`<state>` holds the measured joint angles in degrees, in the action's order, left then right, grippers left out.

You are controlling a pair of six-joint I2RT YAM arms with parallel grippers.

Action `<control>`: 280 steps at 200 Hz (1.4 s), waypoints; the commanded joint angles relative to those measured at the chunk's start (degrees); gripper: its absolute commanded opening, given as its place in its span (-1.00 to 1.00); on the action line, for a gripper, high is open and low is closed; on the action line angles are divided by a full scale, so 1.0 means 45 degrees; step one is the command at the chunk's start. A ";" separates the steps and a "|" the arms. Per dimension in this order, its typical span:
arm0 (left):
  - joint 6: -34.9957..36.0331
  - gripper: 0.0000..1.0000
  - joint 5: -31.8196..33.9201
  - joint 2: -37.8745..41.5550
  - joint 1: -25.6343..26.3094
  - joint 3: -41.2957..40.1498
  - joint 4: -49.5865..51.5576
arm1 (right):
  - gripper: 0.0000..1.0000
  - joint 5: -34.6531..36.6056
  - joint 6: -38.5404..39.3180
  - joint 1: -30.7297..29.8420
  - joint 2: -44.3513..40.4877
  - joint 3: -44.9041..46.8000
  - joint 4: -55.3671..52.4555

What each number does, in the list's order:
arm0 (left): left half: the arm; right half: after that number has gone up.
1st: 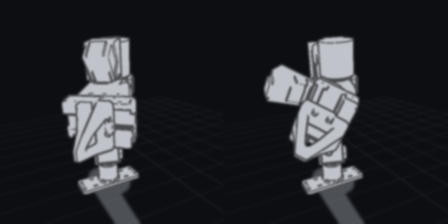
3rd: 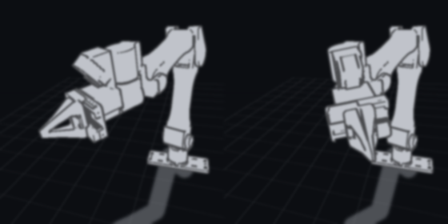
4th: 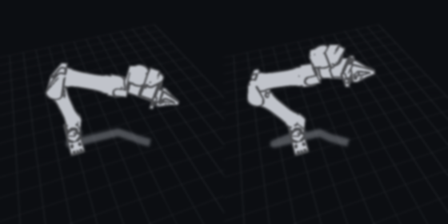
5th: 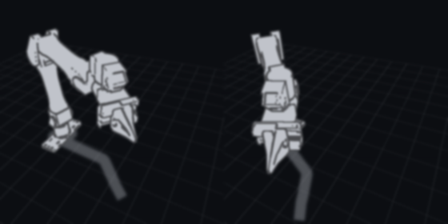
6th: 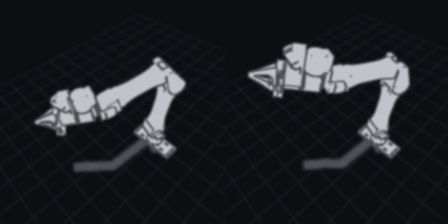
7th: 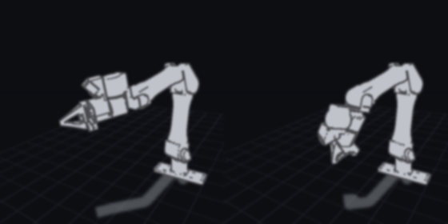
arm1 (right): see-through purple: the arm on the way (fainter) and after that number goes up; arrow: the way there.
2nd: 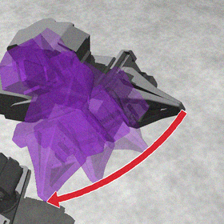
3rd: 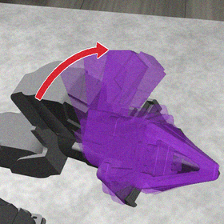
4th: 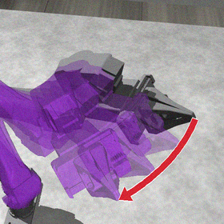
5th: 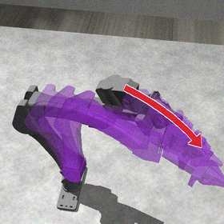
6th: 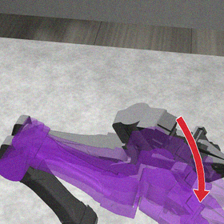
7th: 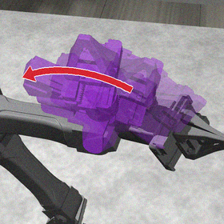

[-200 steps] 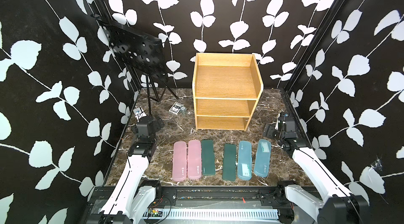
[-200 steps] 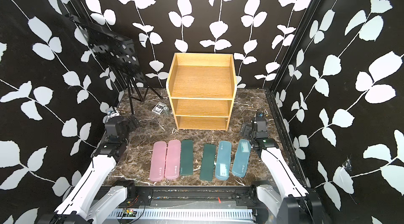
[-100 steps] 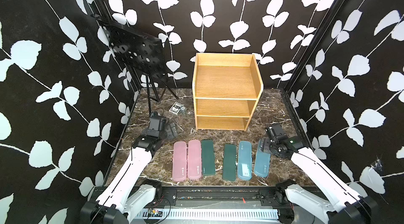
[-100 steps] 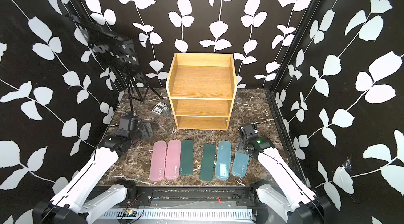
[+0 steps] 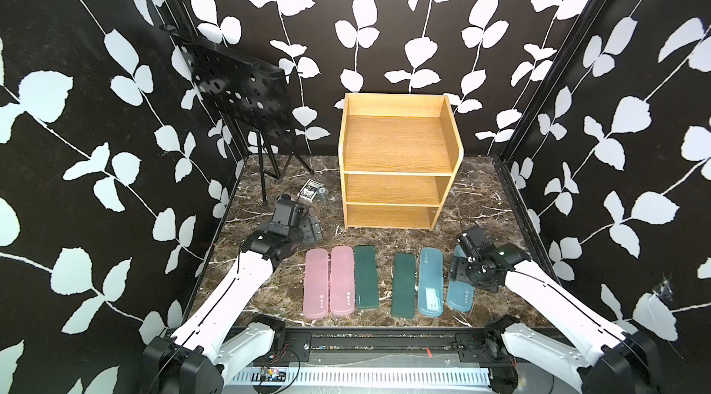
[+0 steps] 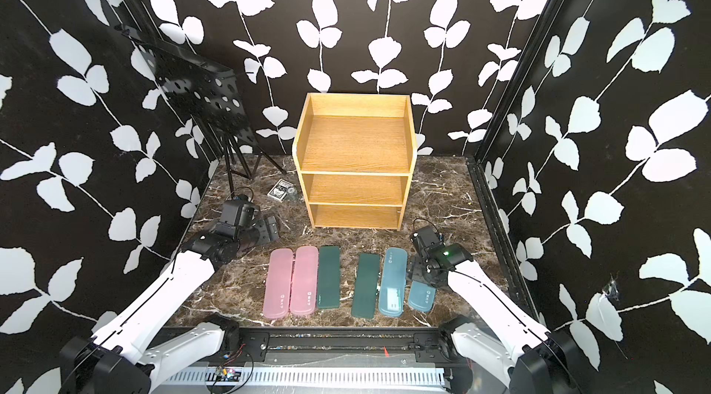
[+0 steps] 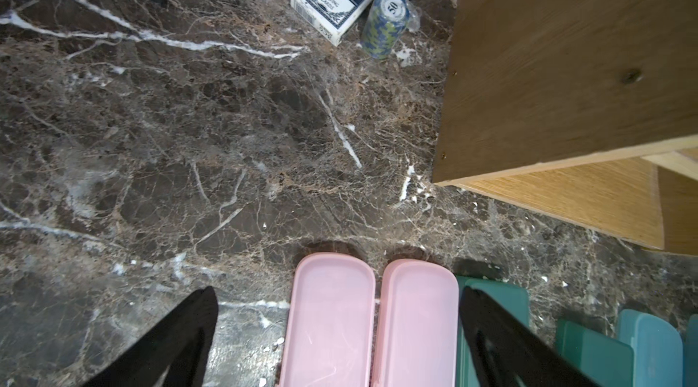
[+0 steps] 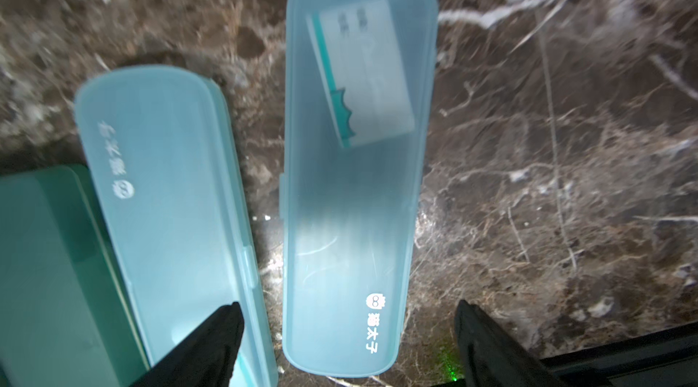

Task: Place the pencil cases on the shelf according to color
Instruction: Pick up the pencil case from the center of the board.

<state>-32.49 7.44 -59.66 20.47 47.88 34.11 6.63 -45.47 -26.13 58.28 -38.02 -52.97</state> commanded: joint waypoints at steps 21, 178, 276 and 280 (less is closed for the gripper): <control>0.0208 0.97 -0.0247 -0.0312 0.0298 0.0492 -0.0089 | 0.83 0.0223 -0.1069 -0.0606 0.0115 0.0641 -0.0055; 0.0184 0.97 0.0419 -0.1722 0.1984 0.1307 -0.0136 | 0.83 0.0063 -0.1901 -0.1275 0.0423 0.1212 0.0276; 0.0501 0.97 0.0168 -0.2059 0.1999 0.1431 -0.0446 | 0.83 0.0136 -0.2557 -0.1746 0.1463 0.0942 0.1086; 0.0484 0.97 0.0149 -0.2075 0.2013 0.1426 -0.0467 | 0.82 0.0145 -0.2587 -0.1766 0.1531 0.0901 0.1085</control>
<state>-31.20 8.54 -68.79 29.21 52.58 32.86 6.59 -55.35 -33.06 63.66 -33.17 -47.86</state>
